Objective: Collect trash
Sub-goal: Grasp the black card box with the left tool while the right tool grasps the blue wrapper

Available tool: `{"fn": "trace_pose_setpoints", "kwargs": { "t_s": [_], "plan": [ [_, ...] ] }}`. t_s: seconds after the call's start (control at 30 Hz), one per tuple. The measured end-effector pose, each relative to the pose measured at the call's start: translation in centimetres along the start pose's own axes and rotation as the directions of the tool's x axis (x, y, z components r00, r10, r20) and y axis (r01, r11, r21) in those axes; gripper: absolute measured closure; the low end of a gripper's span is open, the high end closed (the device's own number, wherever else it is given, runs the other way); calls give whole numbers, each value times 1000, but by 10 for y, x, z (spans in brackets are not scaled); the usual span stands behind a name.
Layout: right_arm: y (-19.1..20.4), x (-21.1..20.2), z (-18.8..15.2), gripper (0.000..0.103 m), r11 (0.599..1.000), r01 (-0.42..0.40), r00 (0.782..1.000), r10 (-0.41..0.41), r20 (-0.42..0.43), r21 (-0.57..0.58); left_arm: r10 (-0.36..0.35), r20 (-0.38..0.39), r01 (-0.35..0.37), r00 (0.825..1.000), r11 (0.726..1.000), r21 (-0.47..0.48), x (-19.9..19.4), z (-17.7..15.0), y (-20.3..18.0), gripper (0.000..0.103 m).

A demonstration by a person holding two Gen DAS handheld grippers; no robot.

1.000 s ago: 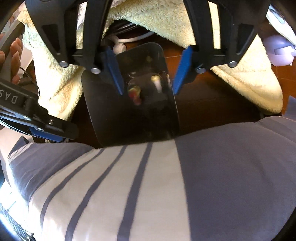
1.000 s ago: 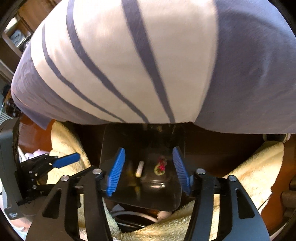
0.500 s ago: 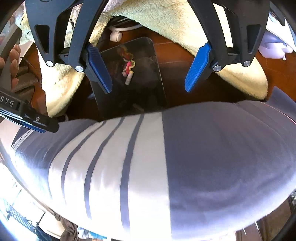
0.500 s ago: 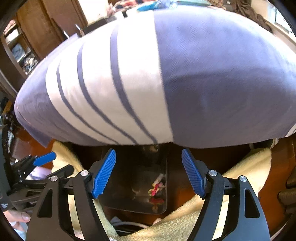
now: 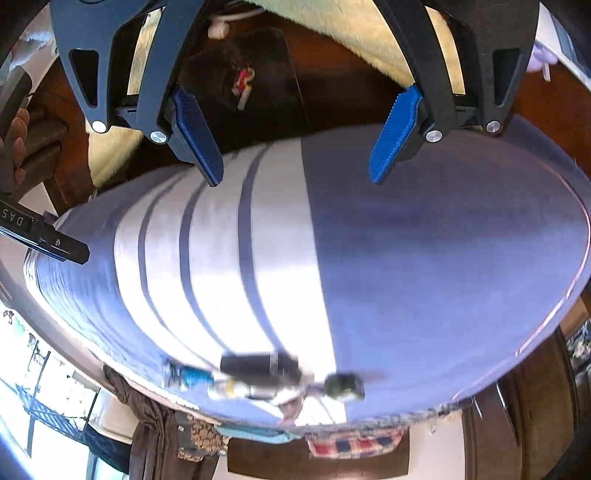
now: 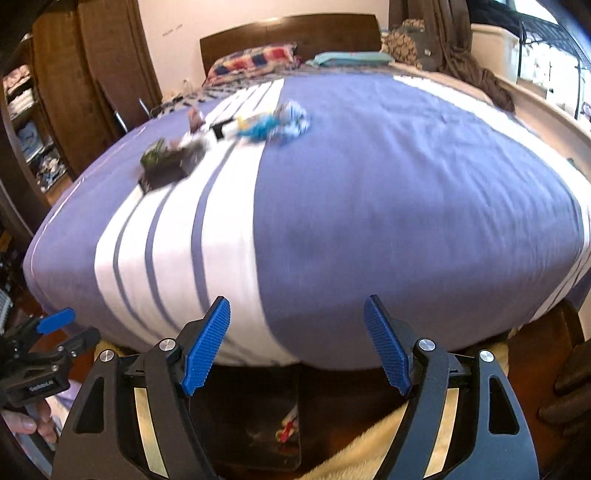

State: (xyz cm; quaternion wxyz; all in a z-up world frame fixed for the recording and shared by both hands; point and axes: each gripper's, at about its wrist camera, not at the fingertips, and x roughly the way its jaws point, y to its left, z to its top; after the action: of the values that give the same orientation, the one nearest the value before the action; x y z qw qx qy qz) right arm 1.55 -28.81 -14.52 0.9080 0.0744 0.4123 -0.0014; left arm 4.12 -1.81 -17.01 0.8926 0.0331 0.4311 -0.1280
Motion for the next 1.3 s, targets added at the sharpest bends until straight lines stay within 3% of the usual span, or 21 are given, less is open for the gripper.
{"fn": "trace_pose_setpoints", "kwargs": {
  "t_s": [0.5, 0.77, 0.93, 1.13, 1.3],
  "plan": [
    [-1, 51, 113, 27, 1000, 18, 995, -17, 94, -10, 1, 67, -2, 998, 1000, 15, 37, 106, -18, 26],
    [3, 75, 144, 28, 1000, 7, 995, -5, 104, -17, -16, 96, 19, 995, 1000, -23, 54, 149, -29, 20],
    [5, 87, 156, 30, 1000, 6, 994, -4, 106, -22, 6, 80, -4, 997, 999, -32, 74, 169, -39, 19],
    [9, 104, 160, 41, 999, -5, 997, 8, 78, -37, 63, 30, -62, 998, 997, -36, 99, 176, -44, 19],
    [9, 116, 160, 69, 999, -16, 999, 18, 49, -39, 86, -9, -86, 996, 995, -53, 115, 178, -43, 19]
  ]
}}
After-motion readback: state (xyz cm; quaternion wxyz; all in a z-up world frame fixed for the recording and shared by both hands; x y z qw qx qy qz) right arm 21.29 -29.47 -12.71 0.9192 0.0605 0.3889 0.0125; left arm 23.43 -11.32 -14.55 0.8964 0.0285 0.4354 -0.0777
